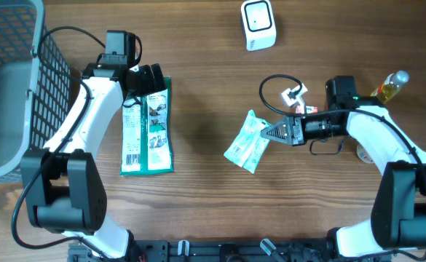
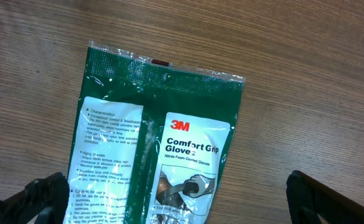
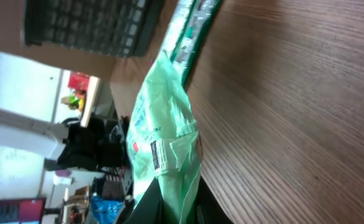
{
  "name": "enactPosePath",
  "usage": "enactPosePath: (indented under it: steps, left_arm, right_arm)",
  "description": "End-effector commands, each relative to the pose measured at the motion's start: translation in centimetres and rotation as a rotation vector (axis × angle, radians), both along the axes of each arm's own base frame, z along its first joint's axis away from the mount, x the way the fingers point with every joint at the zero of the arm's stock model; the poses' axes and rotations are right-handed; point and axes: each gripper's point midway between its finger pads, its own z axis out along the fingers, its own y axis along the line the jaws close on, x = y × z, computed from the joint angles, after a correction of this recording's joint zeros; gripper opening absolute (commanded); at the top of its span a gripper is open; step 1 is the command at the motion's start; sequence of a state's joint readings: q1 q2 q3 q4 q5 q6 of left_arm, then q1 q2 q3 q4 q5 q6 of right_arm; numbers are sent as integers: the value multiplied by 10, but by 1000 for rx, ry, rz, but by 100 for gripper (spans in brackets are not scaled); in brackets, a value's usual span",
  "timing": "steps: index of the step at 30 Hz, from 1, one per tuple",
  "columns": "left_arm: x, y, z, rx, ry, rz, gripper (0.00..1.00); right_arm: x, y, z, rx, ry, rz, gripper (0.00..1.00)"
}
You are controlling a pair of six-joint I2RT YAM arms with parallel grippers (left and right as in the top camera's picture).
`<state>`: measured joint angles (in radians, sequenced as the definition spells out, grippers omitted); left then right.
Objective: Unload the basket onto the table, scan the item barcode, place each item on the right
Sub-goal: 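Lift the light green pouch up toward the scanner with the right gripper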
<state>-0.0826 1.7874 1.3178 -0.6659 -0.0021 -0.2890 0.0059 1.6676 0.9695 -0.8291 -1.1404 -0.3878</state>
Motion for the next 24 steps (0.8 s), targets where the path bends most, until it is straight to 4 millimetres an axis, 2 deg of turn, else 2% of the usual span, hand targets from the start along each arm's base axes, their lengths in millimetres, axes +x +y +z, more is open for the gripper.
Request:
enactPosePath:
  steps: [1, 5, 8, 10, 13, 14, 17, 21, 24]
  left_arm:
    - [4, 1, 7, -1, -21, -16, 100]
    - [4, 1, 7, -1, -21, -16, 100]
    - [4, 1, 7, -1, -21, -15, 100]
    - [4, 1, 7, -1, -21, -15, 100]
    - [4, 1, 7, -1, -21, -16, 100]
    - [4, 1, 7, -1, -21, -16, 100]
    - [4, 1, 7, -1, -21, -16, 100]
    - [4, 1, 7, -1, -21, -16, 100]
    - [4, 1, 7, -1, -21, -16, 100]
  right_arm:
    - [27, -1, 37, -125, -24, -31, 4]
    - [64, -10, 103, -465, -189, -80, 4]
    - [94, -19, 163, -754, -446, -190, 4]
    - [110, -19, 178, -934, -647, -171, 4]
    - [133, -19, 176, -1103, -759, -195, 4]
    - [153, -21, 172, -1185, -793, -239, 4]
    - [186, -11, 144, -1264, -860, -148, 4]
    - [244, -17, 118, -1428, -931, -260, 4]
    - [282, -22, 112, -1529, -1010, -391, 4]
